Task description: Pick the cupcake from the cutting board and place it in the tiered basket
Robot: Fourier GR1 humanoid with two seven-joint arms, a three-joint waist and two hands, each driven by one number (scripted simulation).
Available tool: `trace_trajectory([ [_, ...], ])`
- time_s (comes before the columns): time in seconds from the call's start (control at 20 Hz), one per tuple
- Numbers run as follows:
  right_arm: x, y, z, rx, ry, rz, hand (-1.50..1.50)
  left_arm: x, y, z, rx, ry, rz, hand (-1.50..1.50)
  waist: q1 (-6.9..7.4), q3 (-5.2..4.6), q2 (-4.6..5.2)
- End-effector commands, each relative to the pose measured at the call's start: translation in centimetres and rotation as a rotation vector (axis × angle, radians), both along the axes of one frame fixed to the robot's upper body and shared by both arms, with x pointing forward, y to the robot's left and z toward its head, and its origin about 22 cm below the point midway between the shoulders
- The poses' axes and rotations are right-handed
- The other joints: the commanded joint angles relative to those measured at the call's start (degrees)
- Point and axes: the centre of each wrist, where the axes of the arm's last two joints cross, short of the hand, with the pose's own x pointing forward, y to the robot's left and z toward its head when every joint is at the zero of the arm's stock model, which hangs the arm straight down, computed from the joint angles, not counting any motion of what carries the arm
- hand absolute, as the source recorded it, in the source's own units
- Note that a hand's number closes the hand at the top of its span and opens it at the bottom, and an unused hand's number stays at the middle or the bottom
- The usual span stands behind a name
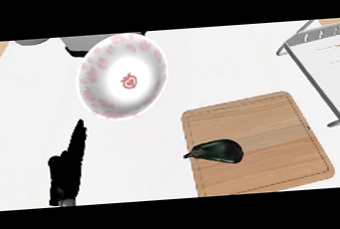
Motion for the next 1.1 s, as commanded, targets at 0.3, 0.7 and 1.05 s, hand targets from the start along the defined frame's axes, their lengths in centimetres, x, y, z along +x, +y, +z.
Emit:
trace_trajectory([
  [0.3, -9.6, -2.6, 2.9, -0.024, -0.104, -0.313, -1.50, -2.4, 1.9, -1.4, -0.009, 0.049, 0.070, 0.00, -3.40, -0.35, -1.02],
  [0.7, -21.7, -1.3, 3.6, -0.024, -0.118, -0.306, -1.50, -2.8, 2.3, -1.6, 0.005, 0.082, 0.126, 0.00, -6.55, -0.28, -1.51],
  [1.05, -31.2, 2.3, 4.5, -0.035, -0.090, -0.210, -1.50, -3.6, 1.1, -2.1, -0.017, 0.055, 0.101, 0.00, -5.98, -0.27, -1.30],
])
